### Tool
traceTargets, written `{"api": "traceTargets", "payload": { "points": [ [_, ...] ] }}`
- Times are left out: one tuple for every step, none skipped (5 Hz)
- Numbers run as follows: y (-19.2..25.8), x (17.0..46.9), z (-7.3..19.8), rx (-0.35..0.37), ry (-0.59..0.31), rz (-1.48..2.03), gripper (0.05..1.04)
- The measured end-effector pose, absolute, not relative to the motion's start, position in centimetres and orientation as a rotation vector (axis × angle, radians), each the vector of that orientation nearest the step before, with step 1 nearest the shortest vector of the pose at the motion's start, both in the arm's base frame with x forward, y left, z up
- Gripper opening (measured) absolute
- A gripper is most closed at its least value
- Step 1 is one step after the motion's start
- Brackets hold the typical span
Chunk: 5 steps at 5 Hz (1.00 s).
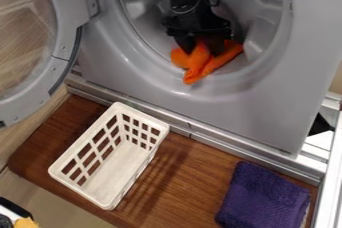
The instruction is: Put the yellow cloth in the washing machine
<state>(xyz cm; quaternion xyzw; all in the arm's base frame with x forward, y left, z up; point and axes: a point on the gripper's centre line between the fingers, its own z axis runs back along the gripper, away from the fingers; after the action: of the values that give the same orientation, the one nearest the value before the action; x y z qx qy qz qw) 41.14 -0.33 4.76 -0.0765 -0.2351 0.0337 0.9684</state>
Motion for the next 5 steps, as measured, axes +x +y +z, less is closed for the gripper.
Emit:
{"api": "traceTargets", "payload": {
  "points": [
    [-0.1, 40.8, 4.6, -0.125, -0.453, 0.054, 1.01],
    [0.0, 40.2, 5.1, -0.117, -0.422, 0.047, 1.005],
    [0.1, 39.6, 6.0, -0.107, -0.399, 0.049, 1.001],
    [0.4, 39.2, 6.5, -0.092, -0.382, 0.065, 1.001],
    [0.9, 38.1, 8.6, -0.055, -0.388, 0.087, 1.001]
  ]
}}
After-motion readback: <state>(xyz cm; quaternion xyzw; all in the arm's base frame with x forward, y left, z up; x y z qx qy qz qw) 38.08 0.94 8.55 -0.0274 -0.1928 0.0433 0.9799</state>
